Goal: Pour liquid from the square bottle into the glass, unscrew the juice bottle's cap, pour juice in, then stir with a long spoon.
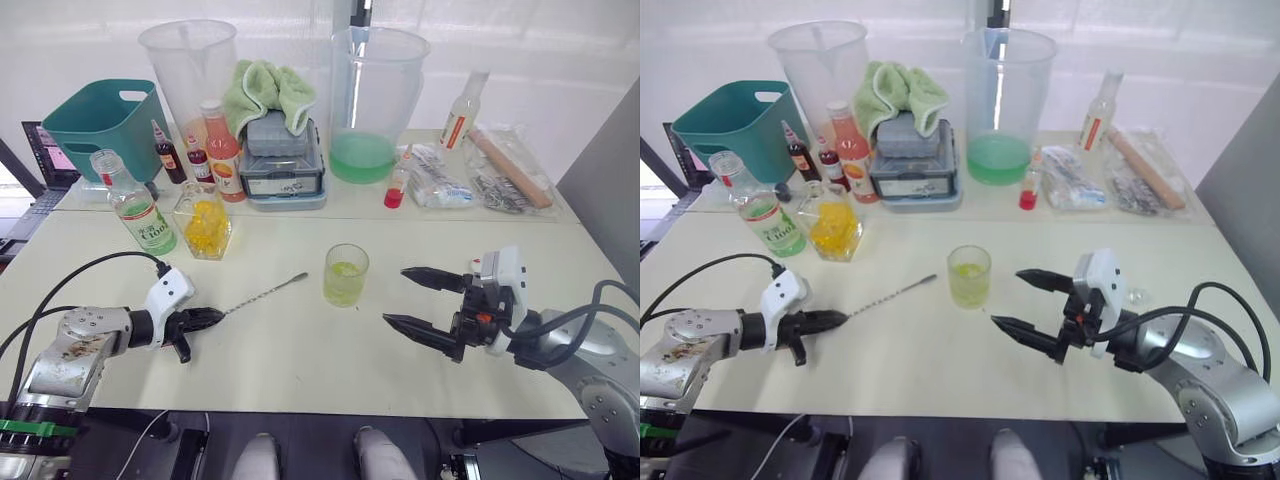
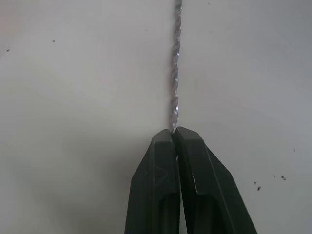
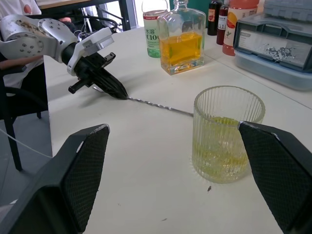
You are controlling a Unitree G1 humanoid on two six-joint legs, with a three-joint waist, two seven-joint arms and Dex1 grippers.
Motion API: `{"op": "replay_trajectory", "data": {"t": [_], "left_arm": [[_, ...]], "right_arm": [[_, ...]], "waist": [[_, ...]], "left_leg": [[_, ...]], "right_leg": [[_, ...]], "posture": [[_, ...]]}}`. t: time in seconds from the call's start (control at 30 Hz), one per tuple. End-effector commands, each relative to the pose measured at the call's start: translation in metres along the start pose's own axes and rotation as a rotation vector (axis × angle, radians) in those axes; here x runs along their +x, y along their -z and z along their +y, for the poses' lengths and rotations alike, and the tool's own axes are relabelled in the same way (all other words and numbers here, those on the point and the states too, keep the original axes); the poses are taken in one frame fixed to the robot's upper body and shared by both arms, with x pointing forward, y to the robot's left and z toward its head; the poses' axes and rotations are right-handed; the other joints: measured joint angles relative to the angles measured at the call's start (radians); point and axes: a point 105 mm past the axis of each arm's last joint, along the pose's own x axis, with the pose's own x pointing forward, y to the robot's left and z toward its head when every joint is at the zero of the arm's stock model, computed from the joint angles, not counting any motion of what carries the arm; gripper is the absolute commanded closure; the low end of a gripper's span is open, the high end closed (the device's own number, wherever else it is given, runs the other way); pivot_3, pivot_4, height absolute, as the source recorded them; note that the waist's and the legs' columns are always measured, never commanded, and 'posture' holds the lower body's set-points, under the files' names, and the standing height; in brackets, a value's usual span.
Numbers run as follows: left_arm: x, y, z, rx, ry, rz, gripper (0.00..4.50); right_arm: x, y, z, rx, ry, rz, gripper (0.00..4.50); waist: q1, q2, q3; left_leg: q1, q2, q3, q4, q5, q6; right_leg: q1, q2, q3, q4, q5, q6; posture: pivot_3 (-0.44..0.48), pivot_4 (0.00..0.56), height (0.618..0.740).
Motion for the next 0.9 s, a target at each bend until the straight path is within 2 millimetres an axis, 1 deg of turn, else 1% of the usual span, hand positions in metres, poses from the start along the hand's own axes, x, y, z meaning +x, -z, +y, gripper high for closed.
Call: {"op": "replay_trajectory", "data": {"t": [0.03, 0.2, 0.3, 0.33, 0.43, 0.5, 0.6, 0.67, 0.73, 0.8, 0.9], "left_arm": [[-0.011, -0.038, 0.005, 0.028, 0.013, -0.15, 4.48], [-0.019, -0.075, -0.001, 0.052, 0.052, -0.294, 4.48], [-0.021, -0.096, -0.005, 0.051, 0.056, -0.385, 4.48], [-0.022, -0.1, -0.006, 0.053, 0.058, -0.402, 4.48], [-0.02, -0.124, -0.016, 0.064, 0.076, -0.494, 4.48], [-0.016, -0.139, -0.024, 0.073, 0.093, -0.539, 4.48], [-0.011, -0.152, -0.032, 0.073, 0.098, -0.571, 4.48], [-0.008, -0.158, -0.039, 0.065, 0.104, -0.591, 4.48], [-0.005, -0.16, -0.048, 0.066, 0.125, -0.593, 4.48], [0.0, -0.162, -0.055, 0.062, 0.134, -0.595, 4.48], [0.006, -0.164, -0.064, 0.065, 0.149, -0.593, 4.48]], "right_arm": [[-0.001, -0.014, 0.003, 0.039, -0.049, -0.036, 0.0], [-0.002, -0.022, -0.004, 0.041, -0.024, -0.07, 0.0], [0.0, -0.029, -0.016, 0.053, 0.049, -0.107, 0.0], [0.0, -0.03, -0.018, 0.065, 0.062, -0.114, 0.0], [0.008, -0.036, -0.015, 0.152, 0.032, -0.182, 0.0], [0.018, -0.041, -0.013, 0.228, 0.022, -0.236, 0.0], [0.033, -0.045, -0.019, 0.32, 0.062, -0.296, 0.0], [0.043, -0.049, -0.017, 0.374, 0.062, -0.338, 0.0], [0.053, -0.054, -0.016, 0.438, 0.066, -0.398, 0.0], [0.061, -0.057, -0.02, 0.493, 0.092, -0.434, 0.0], [0.073, -0.055, -0.028, 0.546, 0.15, -0.44, 0.0]], "waist": [[0.0, -0.003, 0.002], [-0.001, -0.006, 0.003], [-0.001, -0.006, 0.003], [-0.001, -0.006, 0.004], [-0.001, -0.006, 0.004], [-0.001, -0.007, 0.004], [-0.003, -0.007, 0.004], [-0.005, -0.007, 0.004], [-0.005, -0.007, 0.004], [-0.005, -0.007, 0.004], [-0.004, -0.007, 0.004]], "left_leg": [[-0.001, 0.0, 0.0, 0.0, 0.0, 0.0], [-0.004, 0.0, -0.001, 0.0, 0.0, 0.0], [-0.004, 0.0, -0.001, 0.0, 0.0, 0.001], [-0.004, 0.0, -0.001, 0.0, 0.0, 0.001], [-0.004, 0.0, -0.001, 0.0, 0.0, 0.001], [-0.004, 0.0, -0.002, 0.0, 0.0, 0.001], [-0.004, 0.0, -0.002, 0.0, 0.0, 0.001], [-0.004, 0.0, -0.002, 0.0, 0.0, 0.001], [-0.005, 0.0, -0.002, 0.0, 0.0, 0.001], [-0.005, 0.0, -0.003, 0.0, 0.0, 0.001], [-0.005, 0.0, -0.003, 0.0, 0.0, 0.0]], "right_leg": [[0.0, 0.0, 0.0, 0.0, 0.0, 0.0], [-0.002, 0.0, -0.001, 0.0, 0.0, 0.001], [-0.002, 0.0, -0.001, 0.0, 0.0, 0.001], [-0.002, 0.0, -0.001, 0.0, 0.0, 0.001], [-0.002, 0.0, -0.001, 0.0, 0.0, 0.001], [-0.002, 0.001, -0.001, 0.0, 0.0, 0.001], [-0.002, 0.001, -0.001, 0.0, 0.001, 0.001], [-0.002, 0.001, -0.001, 0.0, 0.001, 0.001], [-0.002, 0.001, -0.001, 0.001, 0.001, 0.001], [-0.003, 0.001, -0.001, 0.001, 0.001, 0.001], [-0.003, 0.001, -0.001, 0.001, 0.001, 0.001]], "posture": [[0.0, 0.15, 0.728], [0.0, 0.15, 0.728], [0.0, 0.15, 0.728], [0.0, 0.15, 0.728], [0.0, 0.15, 0.728], [0.0, 0.15, 0.728], [0.0, 0.15, 0.728], [0.0, 0.15, 0.728], [0.0, 0.15, 0.728], [0.0, 0.15, 0.728], [0.0, 0.15, 0.728]]}}
